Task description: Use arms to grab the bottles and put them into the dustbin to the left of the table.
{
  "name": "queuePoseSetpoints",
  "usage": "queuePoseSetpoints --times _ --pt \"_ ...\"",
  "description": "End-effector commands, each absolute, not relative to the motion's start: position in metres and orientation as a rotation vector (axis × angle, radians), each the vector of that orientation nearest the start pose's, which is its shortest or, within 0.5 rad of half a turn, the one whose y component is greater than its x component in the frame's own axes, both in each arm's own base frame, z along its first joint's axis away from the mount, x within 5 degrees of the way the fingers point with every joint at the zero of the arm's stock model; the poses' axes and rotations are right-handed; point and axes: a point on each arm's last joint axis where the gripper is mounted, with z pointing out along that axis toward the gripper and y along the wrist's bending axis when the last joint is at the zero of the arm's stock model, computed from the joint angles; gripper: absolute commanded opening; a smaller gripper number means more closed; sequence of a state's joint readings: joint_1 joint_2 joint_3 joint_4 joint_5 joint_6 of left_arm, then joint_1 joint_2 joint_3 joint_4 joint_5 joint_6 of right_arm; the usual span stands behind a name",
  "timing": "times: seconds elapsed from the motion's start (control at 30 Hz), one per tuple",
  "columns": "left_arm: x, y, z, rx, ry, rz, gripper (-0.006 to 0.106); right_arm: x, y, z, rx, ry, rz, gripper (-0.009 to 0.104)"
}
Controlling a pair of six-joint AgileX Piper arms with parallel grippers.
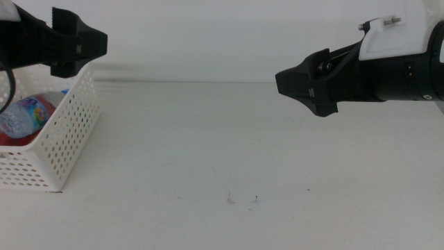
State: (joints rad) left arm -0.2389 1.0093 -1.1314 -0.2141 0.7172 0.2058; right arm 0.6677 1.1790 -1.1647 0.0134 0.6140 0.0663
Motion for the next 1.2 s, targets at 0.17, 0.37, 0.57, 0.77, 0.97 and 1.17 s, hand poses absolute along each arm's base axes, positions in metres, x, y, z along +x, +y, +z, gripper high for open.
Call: queuePoseSetpoints --times 0.17,0.37,0.57,0.77,0.97,1.17 --pt "0.191 -0.06 0.415 0.382 2.025 -0.261 0.094 0.198 0.158 0.397 -0.637 2.025 0.448 0.086" --pt "0.192 -0.06 0.414 0.39 2.026 -0.245 0.094 0.218 0.116 0.383 -0.436 1.991 0.344 0.086" --pt "0.167 -0.053 0.404 0.328 1.883 -0.268 0.094 0.204 0.049 0.339 -0.185 1.938 0.183 0.086" --pt "0.093 -0.029 0.354 0.307 1.69 -0.186 0.094 0.125 0.011 0.287 -0.042 1.844 0.093 0.086" --pt "0.055 -0.012 0.304 0.261 1.639 -0.05 0.094 0.071 0.002 0.229 -0.021 1.872 0.027 0.086" --pt "0.052 -0.006 0.246 0.149 1.641 -0.005 0.094 0.057 0.0 0.195 -0.032 1.816 -0.005 0.086"
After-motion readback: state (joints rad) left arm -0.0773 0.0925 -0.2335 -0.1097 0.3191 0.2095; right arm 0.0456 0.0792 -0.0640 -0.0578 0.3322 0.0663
